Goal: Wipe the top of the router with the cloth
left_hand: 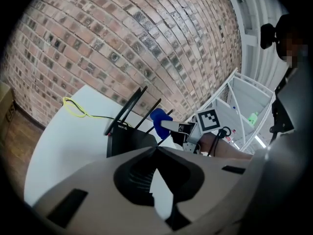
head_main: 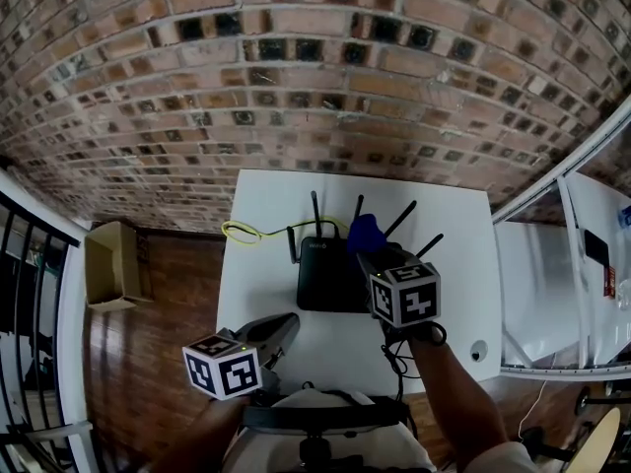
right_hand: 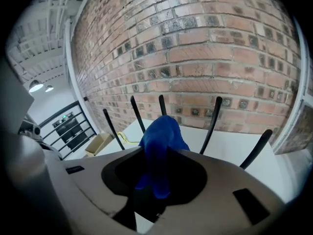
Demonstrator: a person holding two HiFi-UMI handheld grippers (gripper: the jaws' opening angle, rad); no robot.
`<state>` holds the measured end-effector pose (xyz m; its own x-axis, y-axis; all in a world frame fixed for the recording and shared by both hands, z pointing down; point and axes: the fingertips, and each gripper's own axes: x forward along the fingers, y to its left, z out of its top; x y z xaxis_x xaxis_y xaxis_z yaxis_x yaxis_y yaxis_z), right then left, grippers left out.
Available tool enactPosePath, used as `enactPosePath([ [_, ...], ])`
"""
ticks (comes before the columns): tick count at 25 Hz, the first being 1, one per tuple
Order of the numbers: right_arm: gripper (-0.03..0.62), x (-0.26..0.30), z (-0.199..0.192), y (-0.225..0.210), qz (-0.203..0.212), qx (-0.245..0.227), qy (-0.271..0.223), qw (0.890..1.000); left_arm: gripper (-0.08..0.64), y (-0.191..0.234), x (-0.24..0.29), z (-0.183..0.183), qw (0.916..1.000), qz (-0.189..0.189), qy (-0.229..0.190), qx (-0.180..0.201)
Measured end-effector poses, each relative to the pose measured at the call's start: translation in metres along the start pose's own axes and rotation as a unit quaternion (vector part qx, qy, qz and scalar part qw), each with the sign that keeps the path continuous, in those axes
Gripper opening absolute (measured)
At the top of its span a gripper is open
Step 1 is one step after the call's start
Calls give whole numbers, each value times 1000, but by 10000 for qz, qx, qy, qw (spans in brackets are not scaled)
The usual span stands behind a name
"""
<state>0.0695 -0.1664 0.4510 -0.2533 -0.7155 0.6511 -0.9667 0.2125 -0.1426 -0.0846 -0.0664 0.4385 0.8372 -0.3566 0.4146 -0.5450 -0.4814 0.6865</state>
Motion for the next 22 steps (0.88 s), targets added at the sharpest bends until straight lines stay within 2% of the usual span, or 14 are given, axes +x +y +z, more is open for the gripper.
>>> enactPosePath([
  [5, 135, -11, 25, 30, 519, 180, -383, 9978, 28, -3, 3, -5, 9999, -50, 74, -110],
  [8, 135, -10, 41, 40, 655, 179, -537, 9962, 28, -3, 2, -4, 10000, -10, 48, -72],
  [11, 135, -8, 56, 44, 665, 145, -667, 9954, 28, -1, 0, -6, 9999, 23, 41, -117],
  [16, 135, -3, 79, 45, 704, 366, -949, 9923, 28, 3, -3, -7, 9998, 97, 35, -187],
  [22, 135, 17, 69, 30, 425, 864, -839, 9918, 28, 5, -5, -7, 9996, 98, 24, -254],
])
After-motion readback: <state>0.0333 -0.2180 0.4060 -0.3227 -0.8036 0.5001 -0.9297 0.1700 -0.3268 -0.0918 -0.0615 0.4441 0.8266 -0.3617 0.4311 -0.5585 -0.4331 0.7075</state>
